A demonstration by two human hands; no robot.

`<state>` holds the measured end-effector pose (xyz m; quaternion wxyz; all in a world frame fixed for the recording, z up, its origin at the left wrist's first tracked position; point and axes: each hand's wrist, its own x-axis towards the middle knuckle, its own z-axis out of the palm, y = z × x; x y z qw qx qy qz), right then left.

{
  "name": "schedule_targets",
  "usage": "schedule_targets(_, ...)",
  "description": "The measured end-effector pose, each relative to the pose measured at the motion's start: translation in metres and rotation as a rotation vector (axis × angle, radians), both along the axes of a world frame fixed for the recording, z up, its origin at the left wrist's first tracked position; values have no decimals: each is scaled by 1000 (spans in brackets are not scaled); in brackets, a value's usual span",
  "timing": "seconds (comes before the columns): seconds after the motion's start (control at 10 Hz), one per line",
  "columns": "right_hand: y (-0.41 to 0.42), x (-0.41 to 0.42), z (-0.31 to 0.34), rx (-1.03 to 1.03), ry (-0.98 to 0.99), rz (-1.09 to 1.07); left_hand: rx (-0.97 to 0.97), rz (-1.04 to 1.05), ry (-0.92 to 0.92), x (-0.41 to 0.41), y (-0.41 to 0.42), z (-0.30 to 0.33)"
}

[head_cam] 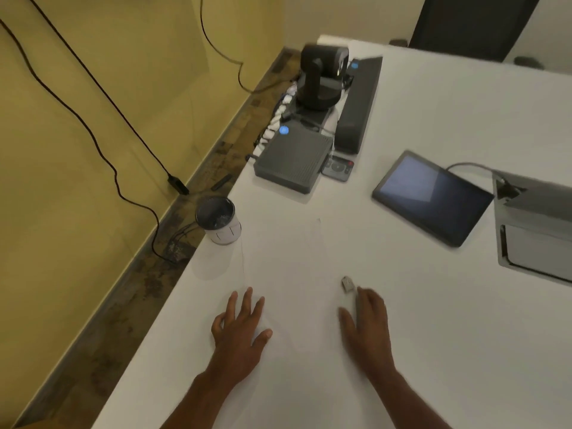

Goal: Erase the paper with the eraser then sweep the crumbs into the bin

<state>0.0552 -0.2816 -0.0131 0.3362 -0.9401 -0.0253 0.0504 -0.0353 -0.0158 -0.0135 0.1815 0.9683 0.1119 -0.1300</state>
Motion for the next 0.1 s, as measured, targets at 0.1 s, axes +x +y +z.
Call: schedule_targets(0.1,-3,-19,2,102,23,-31,-33,12,4,-2,1,3)
